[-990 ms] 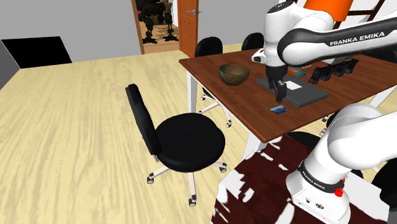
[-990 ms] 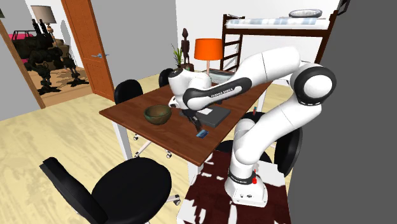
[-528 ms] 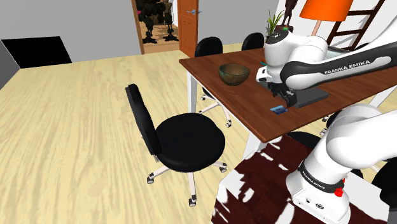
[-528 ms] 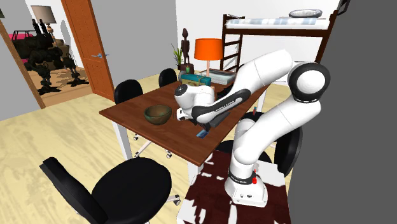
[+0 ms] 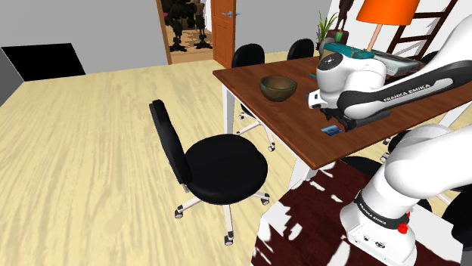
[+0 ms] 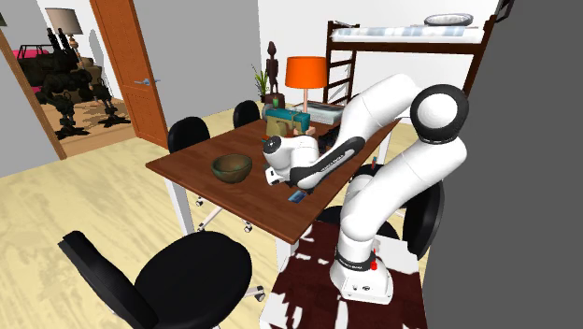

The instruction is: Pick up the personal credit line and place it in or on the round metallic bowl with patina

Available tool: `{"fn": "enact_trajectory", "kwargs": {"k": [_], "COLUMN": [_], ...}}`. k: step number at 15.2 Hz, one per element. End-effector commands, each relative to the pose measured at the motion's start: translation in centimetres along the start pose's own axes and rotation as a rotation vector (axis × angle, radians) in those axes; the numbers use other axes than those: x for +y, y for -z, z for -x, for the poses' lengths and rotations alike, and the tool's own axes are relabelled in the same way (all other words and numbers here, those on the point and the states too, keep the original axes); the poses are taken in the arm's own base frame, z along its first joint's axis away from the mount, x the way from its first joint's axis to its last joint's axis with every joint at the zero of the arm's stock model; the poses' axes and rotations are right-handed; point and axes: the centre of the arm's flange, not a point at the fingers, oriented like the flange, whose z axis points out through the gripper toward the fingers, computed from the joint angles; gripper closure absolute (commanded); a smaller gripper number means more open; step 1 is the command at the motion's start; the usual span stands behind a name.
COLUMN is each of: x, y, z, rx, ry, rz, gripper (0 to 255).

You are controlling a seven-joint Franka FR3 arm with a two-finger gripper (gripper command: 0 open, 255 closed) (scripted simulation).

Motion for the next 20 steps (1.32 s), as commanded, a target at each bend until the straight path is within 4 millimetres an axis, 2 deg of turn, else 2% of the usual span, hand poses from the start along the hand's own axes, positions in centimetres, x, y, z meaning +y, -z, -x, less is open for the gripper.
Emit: {"fn": "enact_trajectory", "kwargs": {"k": [1, 9, 10, 20], "x": [0.14, 0.14, 0.14, 0.14], "y": [-1.41, -1.40, -1.40, -0.97], "z": [0.01, 0.01, 0.01, 0.31], "rx": [0.000, 0.000, 0.000, 0.000], "ry": [0.001, 0.001, 0.001, 0.001], "rz": [0.001, 0.001, 0.001, 0.001], "gripper": [0, 0, 255, 255]}}
